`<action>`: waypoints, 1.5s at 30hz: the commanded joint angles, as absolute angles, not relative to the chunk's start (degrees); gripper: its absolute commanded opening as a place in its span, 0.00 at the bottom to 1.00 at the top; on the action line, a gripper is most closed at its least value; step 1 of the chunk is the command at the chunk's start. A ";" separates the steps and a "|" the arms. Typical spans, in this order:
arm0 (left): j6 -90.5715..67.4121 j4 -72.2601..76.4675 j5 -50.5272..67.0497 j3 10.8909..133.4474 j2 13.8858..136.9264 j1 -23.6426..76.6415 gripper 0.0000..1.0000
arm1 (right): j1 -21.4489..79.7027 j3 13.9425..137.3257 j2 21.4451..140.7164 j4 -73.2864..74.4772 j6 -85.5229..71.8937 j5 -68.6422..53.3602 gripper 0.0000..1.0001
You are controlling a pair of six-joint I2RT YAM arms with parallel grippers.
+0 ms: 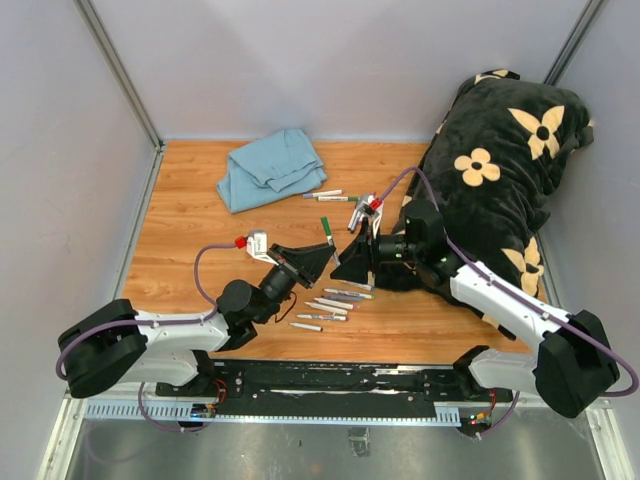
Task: Open the pen caps
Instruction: Pick up the pen from the center of the board.
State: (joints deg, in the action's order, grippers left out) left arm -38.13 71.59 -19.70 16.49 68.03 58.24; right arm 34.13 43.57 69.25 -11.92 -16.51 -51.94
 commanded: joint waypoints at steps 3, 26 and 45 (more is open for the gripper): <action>-37.36 75.15 -19.84 19.06 70.07 59.04 0.00 | 34.83 47.73 70.49 -9.34 -16.47 -52.71 0.43; -25.34 42.81 -21.62 23.21 45.44 58.52 0.98 | 30.50 62.59 77.02 30.14 27.47 -56.74 0.01; -52.09 15.00 -33.69 38.76 58.93 58.49 0.54 | 30.48 63.32 79.57 28.35 23.66 -48.55 0.01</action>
